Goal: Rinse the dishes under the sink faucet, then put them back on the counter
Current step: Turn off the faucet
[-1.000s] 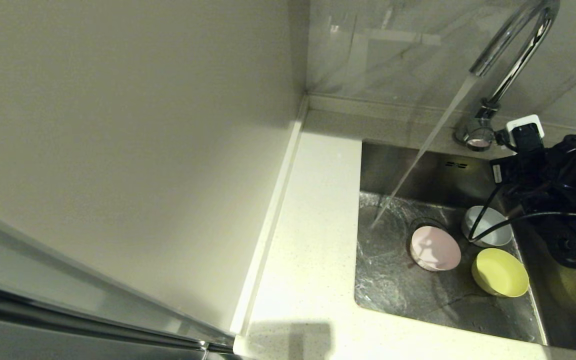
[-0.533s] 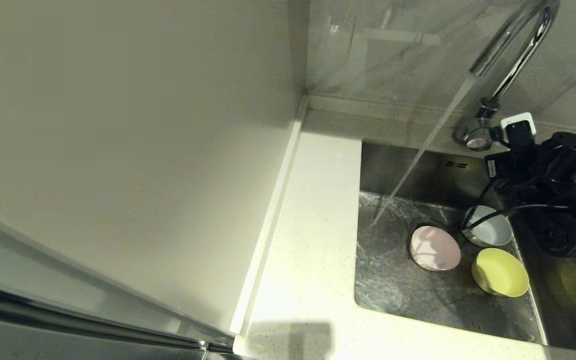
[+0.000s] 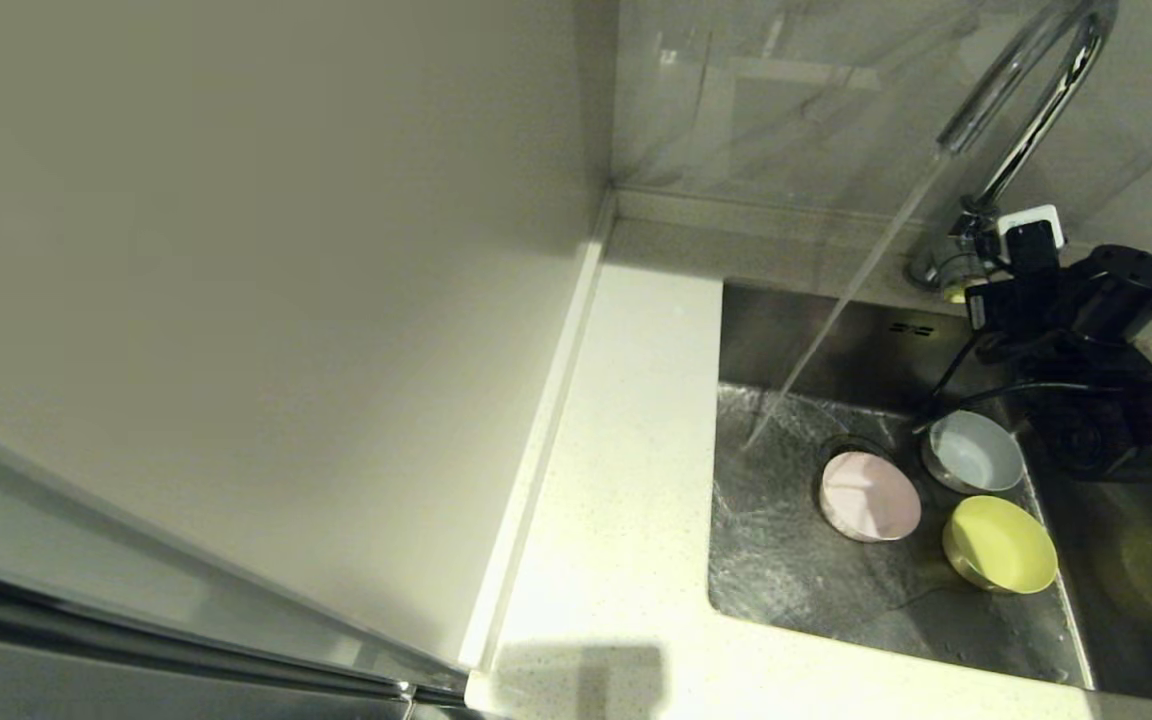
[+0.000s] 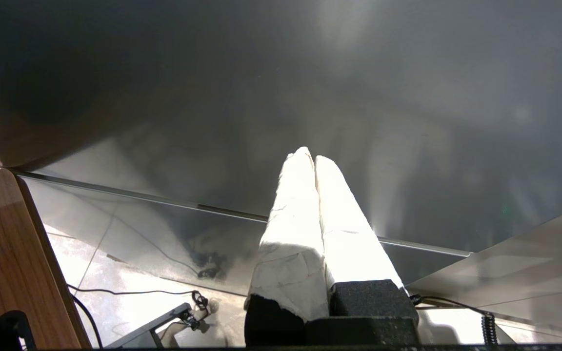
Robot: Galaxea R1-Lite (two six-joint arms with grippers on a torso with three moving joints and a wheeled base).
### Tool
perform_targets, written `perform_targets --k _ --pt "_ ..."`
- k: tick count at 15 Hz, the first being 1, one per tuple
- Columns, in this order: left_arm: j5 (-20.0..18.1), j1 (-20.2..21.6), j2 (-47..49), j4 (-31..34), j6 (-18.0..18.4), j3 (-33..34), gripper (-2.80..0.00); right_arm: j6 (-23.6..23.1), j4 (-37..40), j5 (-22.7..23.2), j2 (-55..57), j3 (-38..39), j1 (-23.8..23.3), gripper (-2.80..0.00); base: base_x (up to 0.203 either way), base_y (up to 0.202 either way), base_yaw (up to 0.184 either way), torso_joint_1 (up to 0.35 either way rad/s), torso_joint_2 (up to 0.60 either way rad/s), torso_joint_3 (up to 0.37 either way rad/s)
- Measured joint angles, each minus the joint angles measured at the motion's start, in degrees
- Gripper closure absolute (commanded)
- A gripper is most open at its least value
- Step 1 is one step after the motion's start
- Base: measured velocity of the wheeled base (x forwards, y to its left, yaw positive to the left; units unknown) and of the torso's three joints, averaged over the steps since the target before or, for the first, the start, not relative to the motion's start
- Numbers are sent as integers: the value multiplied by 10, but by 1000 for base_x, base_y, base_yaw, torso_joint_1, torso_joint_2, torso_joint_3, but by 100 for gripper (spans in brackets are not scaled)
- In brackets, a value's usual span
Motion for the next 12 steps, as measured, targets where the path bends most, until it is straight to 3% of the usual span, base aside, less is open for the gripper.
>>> perform_targets --k 5,12 --pt "0 0 0 0 0 0 0 -13 15 -2 29 -53 0 0 0 0 0 0 0 0" --pt "0 0 0 0 0 0 0 -16 11 -9 41 -58 -8 0 0 0 0 0 0 0"
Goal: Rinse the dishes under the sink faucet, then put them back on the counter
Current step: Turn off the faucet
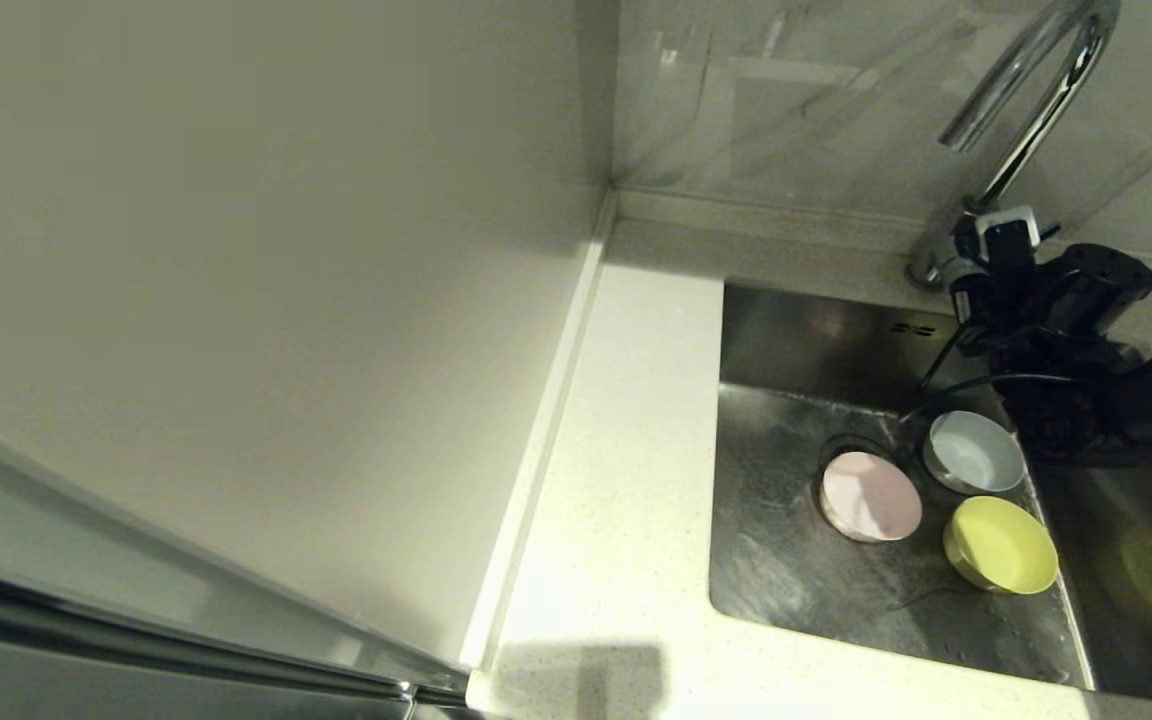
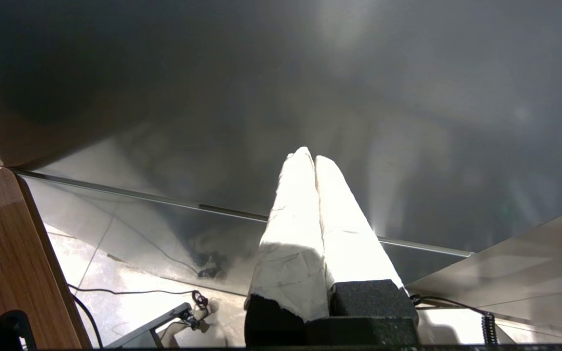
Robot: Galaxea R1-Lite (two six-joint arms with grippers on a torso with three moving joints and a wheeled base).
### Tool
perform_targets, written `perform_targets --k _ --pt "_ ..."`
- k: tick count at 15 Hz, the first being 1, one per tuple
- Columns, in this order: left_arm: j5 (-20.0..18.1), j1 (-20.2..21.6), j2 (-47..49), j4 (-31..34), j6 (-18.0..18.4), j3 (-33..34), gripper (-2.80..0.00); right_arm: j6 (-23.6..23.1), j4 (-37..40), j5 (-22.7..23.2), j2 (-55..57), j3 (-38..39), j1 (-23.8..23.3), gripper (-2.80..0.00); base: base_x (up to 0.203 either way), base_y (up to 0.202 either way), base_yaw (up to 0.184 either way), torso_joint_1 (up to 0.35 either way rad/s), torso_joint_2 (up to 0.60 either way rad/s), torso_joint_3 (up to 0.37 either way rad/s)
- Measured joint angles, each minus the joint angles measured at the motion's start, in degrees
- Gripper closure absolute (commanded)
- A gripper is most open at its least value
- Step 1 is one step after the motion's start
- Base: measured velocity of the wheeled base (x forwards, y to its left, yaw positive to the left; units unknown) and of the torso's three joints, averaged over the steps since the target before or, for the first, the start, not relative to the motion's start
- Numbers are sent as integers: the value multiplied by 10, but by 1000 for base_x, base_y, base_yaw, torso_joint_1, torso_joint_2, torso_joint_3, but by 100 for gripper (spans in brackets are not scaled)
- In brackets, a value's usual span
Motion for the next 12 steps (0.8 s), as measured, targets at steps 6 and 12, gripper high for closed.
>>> perform_targets --k 6,12 --pt "0 0 0 0 0 0 0 -5 0 5 -22 34 -49 0 0 0 0 0 0 0" --pt "0 0 0 0 0 0 0 16 2 28 -107 180 -93 0 0 0 0 0 0 0"
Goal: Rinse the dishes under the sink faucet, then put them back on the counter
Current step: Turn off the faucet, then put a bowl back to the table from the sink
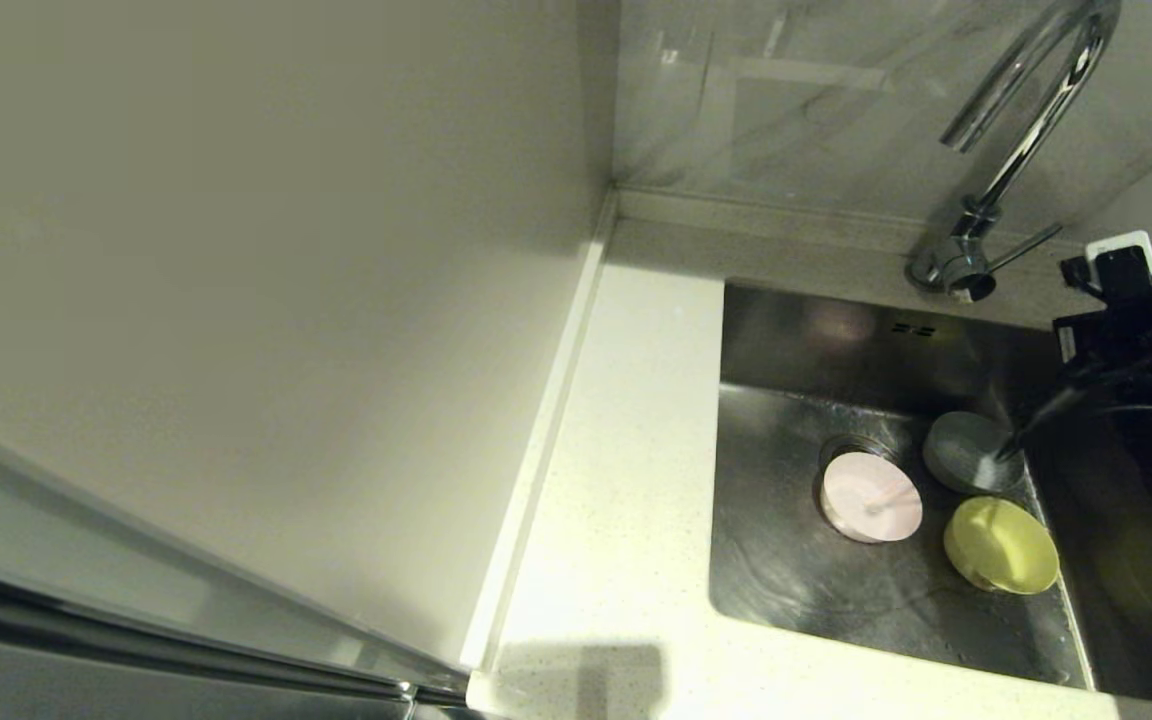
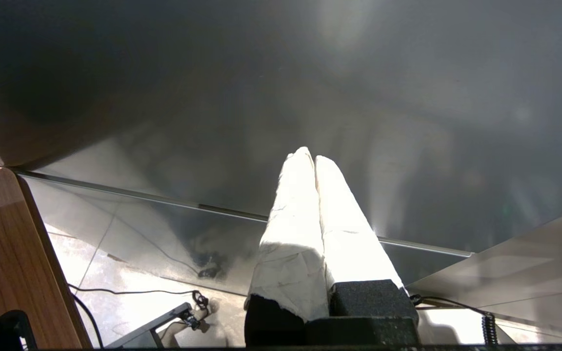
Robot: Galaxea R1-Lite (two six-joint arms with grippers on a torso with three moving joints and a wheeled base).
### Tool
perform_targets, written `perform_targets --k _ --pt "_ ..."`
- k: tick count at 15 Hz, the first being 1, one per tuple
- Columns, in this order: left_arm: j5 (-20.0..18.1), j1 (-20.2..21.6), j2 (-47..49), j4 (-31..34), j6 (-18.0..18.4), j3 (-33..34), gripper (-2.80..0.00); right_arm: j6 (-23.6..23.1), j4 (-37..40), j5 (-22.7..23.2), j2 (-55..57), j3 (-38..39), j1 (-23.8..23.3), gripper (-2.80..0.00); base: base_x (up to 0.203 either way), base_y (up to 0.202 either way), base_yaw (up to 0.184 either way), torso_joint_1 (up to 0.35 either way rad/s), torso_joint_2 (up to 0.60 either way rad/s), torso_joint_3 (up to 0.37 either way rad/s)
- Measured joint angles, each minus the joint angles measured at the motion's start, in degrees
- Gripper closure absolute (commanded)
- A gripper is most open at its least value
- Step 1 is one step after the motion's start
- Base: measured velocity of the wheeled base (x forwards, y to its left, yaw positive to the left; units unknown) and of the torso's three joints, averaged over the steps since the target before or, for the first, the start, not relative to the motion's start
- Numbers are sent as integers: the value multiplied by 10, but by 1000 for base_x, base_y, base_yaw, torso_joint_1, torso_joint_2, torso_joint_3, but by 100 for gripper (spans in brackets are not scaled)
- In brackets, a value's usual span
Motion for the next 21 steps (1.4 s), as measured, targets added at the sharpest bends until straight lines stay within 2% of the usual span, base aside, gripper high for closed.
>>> perform_targets --k 2,5,8,10,12,14,16,19,21 --pt "0 0 0 0 0 0 0 15 2 18 -40 75 -12 0 0 0 0 0 0 0" --pt "0 0 0 0 0 0 0 45 2 69 -119 218 -19 0 0 0 0 0 0 0" --pt "0 0 0 0 0 0 0 61 33 160 -222 362 -20 0 0 0 0 0 0 0" --pt "0 0 0 0 0 0 0 67 104 222 -296 411 -6 0 0 0 0 0 0 0" --pt "0 0 0 0 0 0 0 97 226 257 -366 423 53 0 0 0 0 0 0 0" --pt "0 0 0 0 0 0 0 150 367 266 -412 374 123 0 0 0 0 0 0 0" --pt "0 0 0 0 0 0 0 214 496 268 -434 261 167 0 0 0 0 0 0 0" --pt "0 0 0 0 0 0 0 316 729 269 -434 46 202 0 0 0 0 0 0 0" --pt "0 0 0 0 0 0 0 384 911 267 -416 -50 213 0 0 0 0 0 0 0"
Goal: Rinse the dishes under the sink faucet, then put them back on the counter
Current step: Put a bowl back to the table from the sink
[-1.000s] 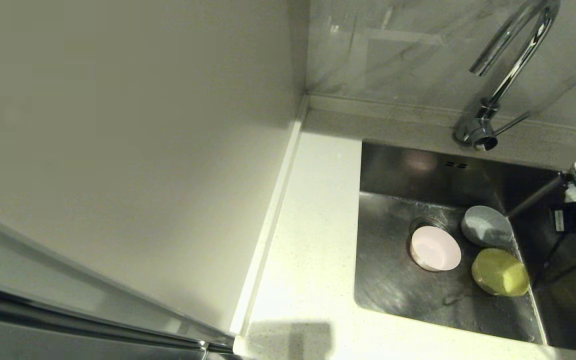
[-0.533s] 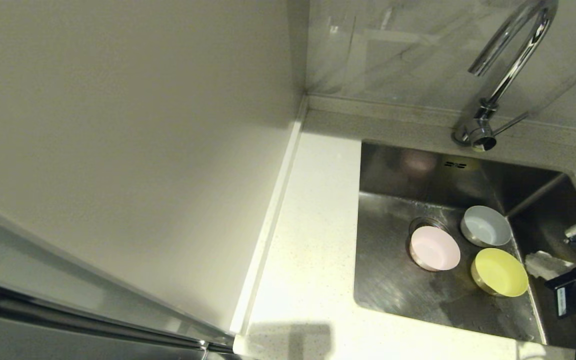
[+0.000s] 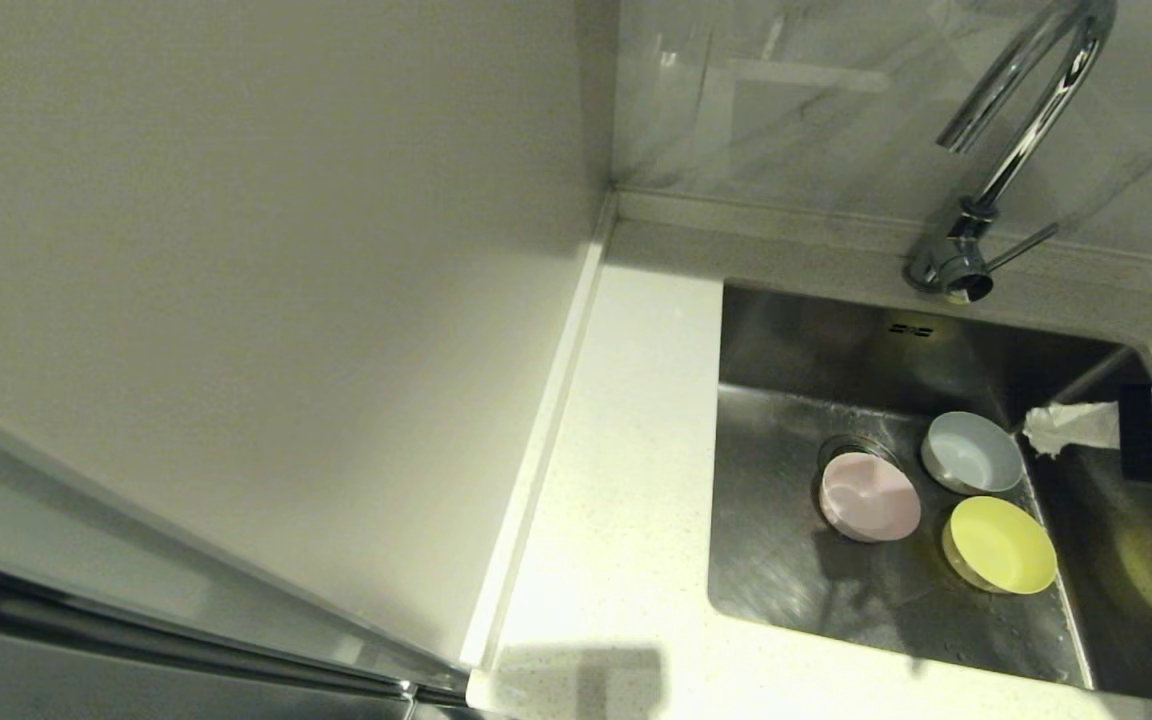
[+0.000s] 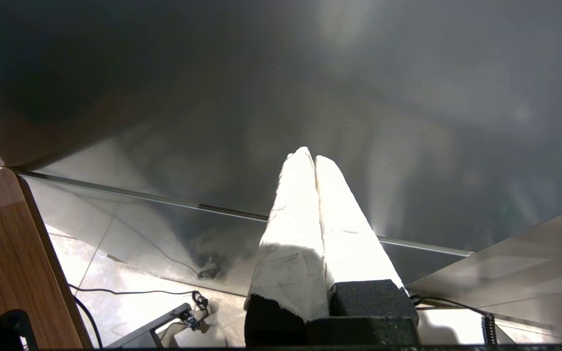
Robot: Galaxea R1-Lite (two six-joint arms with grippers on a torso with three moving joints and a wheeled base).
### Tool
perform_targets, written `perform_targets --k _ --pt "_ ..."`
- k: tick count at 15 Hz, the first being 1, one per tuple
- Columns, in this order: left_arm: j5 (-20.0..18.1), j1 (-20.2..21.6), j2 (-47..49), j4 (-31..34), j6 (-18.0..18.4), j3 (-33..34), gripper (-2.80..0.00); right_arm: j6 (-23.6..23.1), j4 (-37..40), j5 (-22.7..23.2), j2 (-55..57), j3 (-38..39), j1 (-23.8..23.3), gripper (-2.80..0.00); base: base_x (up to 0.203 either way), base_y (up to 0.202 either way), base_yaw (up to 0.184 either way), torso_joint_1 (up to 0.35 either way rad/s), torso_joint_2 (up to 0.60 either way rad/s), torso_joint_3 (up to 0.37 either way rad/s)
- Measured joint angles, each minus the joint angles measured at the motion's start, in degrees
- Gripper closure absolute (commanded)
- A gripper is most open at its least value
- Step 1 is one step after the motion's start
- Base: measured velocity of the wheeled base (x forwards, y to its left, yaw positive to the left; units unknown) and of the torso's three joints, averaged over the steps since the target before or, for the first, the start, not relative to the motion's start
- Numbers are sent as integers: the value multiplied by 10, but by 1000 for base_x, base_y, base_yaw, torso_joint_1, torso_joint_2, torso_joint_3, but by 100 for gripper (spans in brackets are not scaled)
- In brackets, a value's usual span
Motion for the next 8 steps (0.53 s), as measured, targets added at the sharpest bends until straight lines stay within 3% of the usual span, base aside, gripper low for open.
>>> perform_targets --k 1,3,6,8 --pt "0 0 0 0 0 0 0 19 75 -8 9 -19 4 0 0 0 0 0 0 0" --pt "0 0 0 0 0 0 0 0 151 -65 34 -23 8 0 0 0 0 0 0 0" --pt "0 0 0 0 0 0 0 -72 158 -191 73 -37 9 0 0 0 0 0 0 0" --pt "0 0 0 0 0 0 0 -84 158 -204 93 -49 9 0 0 0 0 0 0 0"
